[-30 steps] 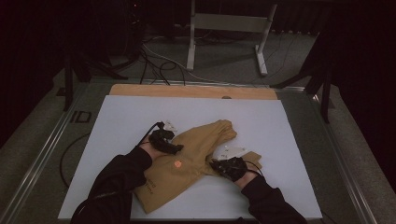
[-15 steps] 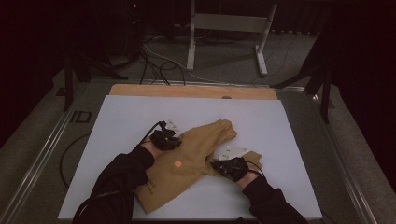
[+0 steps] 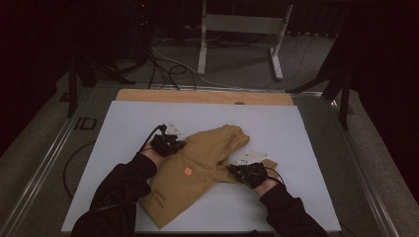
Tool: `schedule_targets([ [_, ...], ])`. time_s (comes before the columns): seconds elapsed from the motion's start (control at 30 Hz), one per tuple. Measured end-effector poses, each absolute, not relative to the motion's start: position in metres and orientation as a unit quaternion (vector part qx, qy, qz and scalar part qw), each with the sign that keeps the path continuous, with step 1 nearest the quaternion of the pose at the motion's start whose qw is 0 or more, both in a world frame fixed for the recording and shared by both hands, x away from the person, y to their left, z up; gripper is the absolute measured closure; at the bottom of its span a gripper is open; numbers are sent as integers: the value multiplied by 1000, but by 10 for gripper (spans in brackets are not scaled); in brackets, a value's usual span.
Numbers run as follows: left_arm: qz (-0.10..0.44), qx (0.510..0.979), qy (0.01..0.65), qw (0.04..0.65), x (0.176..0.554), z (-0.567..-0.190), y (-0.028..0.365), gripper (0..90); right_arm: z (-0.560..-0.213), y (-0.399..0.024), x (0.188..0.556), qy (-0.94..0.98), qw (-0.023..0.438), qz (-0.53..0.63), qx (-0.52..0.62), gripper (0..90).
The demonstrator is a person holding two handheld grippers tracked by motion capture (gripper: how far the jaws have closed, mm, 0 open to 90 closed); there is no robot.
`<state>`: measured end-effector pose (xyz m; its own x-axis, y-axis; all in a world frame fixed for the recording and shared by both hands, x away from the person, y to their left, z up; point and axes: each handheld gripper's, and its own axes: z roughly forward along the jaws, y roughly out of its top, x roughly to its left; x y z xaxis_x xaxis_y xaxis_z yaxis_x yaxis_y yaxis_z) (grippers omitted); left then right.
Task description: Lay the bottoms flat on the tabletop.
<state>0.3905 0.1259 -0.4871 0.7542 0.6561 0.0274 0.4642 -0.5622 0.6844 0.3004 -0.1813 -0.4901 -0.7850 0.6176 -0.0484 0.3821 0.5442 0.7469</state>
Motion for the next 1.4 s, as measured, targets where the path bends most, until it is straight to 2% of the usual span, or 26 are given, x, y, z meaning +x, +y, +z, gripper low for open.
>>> schedule_targets([
  [0.4, 181, 839, 353, 374, 385, -454, 168, 895, -451, -216, 317, 823, 216, 409, 331, 887],
  [0.57, 200, 826, 362, 383, 366, -444, 193, 895, -437, -240, 320, 803, 244, 414, 352, 887],
  [0.67, 184, 824, 361, 396, 349, -447, 200, 895, -438, -254, 314, 798, 229, 423, 364, 887],
  [0.87, 197, 834, 344, 384, 322, -452, 194, 894, -458, -254, 300, 817, 215, 401, 353, 887],
  [0.97, 181, 837, 341, 388, 302, -459, 199, 893, -470, -255, 289, 823, 193, 398, 356, 887],
  [1.13, 150, 843, 347, 383, 278, -472, 200, 892, -476, -256, 278, 835, 182, 388, 345, 886],
  [1.4, 141, 854, 347, 361, 272, -484, 202, 890, -483, -255, 265, 846, 162, 380, 338, 885],
])
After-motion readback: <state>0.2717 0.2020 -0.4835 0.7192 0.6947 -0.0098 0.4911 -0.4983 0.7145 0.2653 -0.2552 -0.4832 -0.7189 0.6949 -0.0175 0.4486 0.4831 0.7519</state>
